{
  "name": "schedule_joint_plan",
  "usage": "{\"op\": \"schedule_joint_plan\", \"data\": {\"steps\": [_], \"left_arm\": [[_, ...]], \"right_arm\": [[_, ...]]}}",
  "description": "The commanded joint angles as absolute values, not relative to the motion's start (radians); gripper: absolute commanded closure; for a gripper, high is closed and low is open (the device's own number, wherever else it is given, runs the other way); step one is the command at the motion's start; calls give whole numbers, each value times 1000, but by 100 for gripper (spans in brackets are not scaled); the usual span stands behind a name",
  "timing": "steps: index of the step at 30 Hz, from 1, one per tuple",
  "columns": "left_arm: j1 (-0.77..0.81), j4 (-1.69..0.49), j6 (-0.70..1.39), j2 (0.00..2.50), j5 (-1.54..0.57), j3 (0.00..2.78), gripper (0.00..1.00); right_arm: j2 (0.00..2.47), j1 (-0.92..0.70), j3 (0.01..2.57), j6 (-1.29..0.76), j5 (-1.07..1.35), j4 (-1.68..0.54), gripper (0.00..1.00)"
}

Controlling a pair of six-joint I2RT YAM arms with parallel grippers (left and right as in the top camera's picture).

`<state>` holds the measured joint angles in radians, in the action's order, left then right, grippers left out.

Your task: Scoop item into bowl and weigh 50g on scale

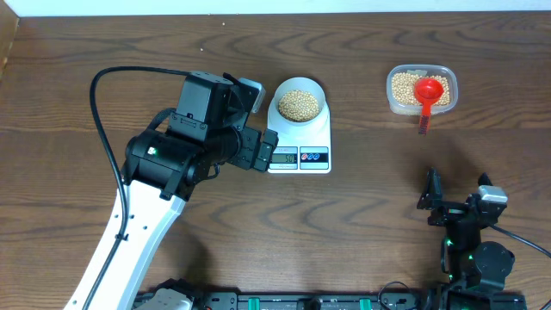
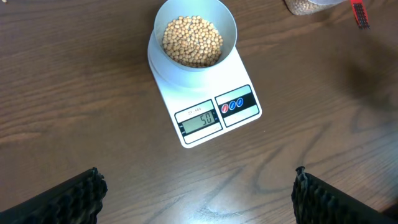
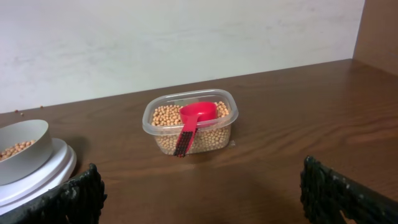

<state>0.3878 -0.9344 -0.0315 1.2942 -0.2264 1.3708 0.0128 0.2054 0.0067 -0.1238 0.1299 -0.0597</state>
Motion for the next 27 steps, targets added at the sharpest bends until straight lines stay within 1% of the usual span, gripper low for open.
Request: {"op": "schedule_joint_plan", "data": {"steps": [1,14,17,23,27], "left_arm": [[384,-934,-48,1298,-217,1377,2],[371,-932,-48,1289,-217,1374,2],[352,-868,-49,1265,-216,1358,2],[248,-681,-49,1185,-217,1317,2],[163,-498,-49,1099,-216,1245,2]], "right_arm": [[6,202,5,-118,126,-64,1],[6,202,6,-118,126,-64,1],[6,202,6,-118,126,-64,1],[6,202,6,-118,126,-64,1],[6,202,5,-118,126,-64,1]]}}
